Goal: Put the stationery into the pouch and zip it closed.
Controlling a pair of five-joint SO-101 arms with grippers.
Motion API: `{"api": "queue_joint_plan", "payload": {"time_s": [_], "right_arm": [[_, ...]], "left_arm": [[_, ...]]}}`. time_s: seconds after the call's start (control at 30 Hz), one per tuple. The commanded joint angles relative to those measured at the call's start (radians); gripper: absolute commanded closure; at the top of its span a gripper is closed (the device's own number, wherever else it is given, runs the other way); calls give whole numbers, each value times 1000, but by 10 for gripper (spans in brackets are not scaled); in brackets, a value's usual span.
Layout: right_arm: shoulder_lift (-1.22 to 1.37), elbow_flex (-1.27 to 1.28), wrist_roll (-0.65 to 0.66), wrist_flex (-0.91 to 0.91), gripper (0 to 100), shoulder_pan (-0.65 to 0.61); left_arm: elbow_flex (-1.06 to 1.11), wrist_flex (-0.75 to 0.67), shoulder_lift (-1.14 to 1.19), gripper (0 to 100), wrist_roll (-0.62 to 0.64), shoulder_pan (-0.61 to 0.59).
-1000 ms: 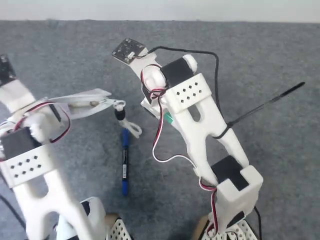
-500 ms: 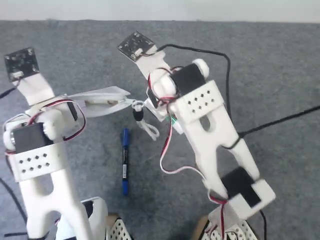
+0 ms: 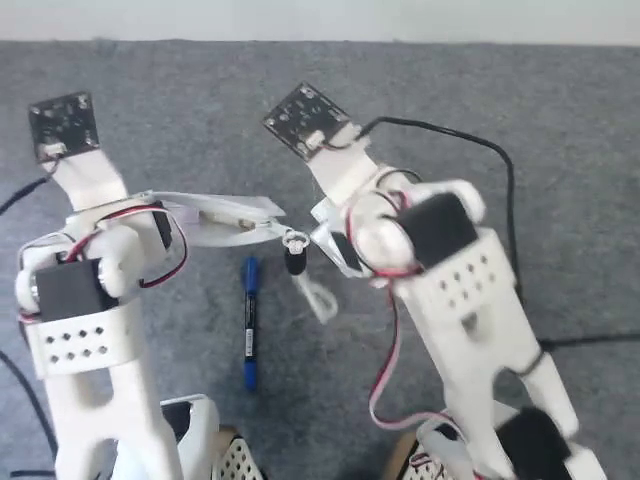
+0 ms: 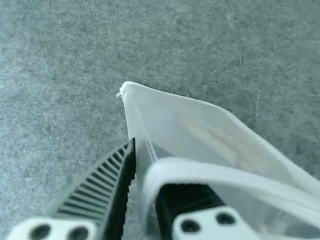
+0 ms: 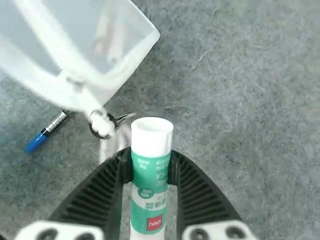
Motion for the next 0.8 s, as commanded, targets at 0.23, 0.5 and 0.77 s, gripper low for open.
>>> {"api": "queue_joint_plan", "payload": {"time_s": [0.23,0.5,0.77], "right_arm": [[-285,173,-183,-188,991,-38],[-475,405,-181,-384,991,-147],[-688,740,-173,-765,991,-163]], "left_arm": [[-7,-57,-55,990,9,2],[16,-66,-58,990,-11,0],[19,-66,-60,990,-11,0]]}}
